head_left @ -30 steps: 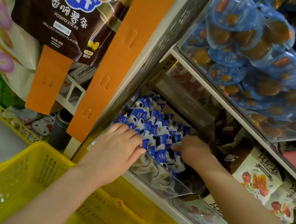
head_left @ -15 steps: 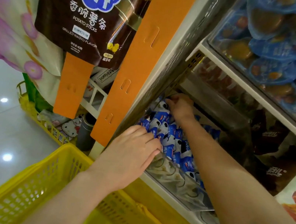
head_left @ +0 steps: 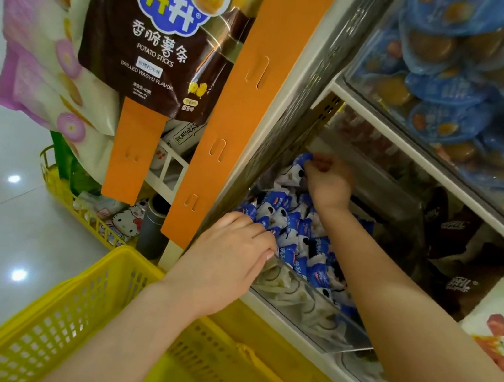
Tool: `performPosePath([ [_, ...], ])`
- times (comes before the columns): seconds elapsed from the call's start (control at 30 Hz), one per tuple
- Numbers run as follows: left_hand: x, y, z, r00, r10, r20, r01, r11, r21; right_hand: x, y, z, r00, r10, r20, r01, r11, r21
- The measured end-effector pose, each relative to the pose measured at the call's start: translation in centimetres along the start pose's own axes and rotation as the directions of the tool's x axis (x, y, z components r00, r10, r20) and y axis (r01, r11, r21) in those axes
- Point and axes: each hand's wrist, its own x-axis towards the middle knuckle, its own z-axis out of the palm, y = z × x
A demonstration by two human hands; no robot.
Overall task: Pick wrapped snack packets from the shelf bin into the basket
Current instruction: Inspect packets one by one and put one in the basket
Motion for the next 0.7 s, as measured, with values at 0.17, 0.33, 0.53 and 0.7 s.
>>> performPosePath([
  [0.17,-0.2,2.2,-0.7,0.963,-0.26,-0.073,0.208,0.886,-0.414,-6.7,-2.4,-4.9,0.997,-0.065,0.033,0.048,0.927,0.372],
  [0.33,-0.6,4.4,-2.5,0.807,-0.548,0.22,0.406,0.243,-0.881,-13.5,-2.7,-8.2,0.95,-0.211,0.231,0.071,0.864,0.498],
  [0.53,-3.0,4.9,-2.5,0.809,-0.481,0.337,0.453,0.144,-0.88,-17.0,-1.1,-8.4,0.901,-0.157,0.405,-0.092,0.842,0.531],
  [0.7,-6.0,4.8,-0.6,0.81,-0.535,0.24,0.496,0.408,-0.766,-19.5,0.6,-7.5,0.841,-0.116,0.529,-0.179,0.863,0.473],
])
